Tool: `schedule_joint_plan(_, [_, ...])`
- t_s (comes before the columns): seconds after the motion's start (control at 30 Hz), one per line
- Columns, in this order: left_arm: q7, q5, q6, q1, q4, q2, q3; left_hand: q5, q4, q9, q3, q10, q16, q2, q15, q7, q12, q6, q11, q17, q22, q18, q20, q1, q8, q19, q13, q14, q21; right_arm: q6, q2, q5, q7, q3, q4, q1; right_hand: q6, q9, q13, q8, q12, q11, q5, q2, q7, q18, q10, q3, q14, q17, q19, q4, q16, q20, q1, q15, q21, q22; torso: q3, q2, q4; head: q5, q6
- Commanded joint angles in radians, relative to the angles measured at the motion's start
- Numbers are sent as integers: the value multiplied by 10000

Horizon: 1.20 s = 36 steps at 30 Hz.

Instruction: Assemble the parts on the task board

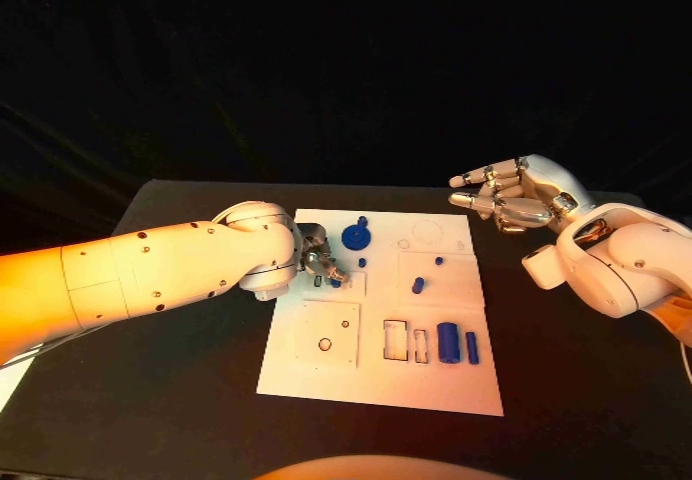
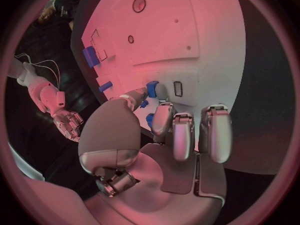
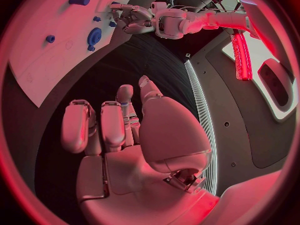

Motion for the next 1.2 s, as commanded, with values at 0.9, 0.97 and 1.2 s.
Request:
schedule_joint_plan(0.9, [-121,1,-148,44,424,-554,210,-438,1272,370,-4899,-11,31,786,-85,-2,-9,19,7,2631,1697,-168,-124,-545,293,611,-155,1069,72,75,-28,-83,0,3,-25,-4,-25,13,-53,14,8,-41,47,55,9,163,37,-90,276,-29,-65,41,-67,-9,5,23,-70,-47,-9,1,-4,-44,34])
schedule_joint_plan(0.97, [-17,147,-107,113,474,-609,273,-446,1270,370,-4986,-59,31,845,-83,12,-78,-31,17,2631,1638,-153,-118,-530,277,582,-228,1069,29,82,-23,-81,4,3,-36,-4,-25,13,-53,14,8,-41,47,55,9,163,37,-90,276,-29,-65,41,-67,-9,5,23,-70,-47,-7,-1,-5,-41,40])
schedule_joint_plan(1.2, [355,1363,443,476,341,-800,644,-456,1261,-144,-5367,-568,31,1031,104,370,-652,-907,305,2631,1112,-30,62,-151,-472,310,-798,1069,-376,96,0,-65,7,3,-102,-4,-25,13,-39,14,30,-41,47,56,9,162,47,-96,279,-14,-63,45,-55,-10,3,23,-69,-44,0,-9,-2,-61,90])
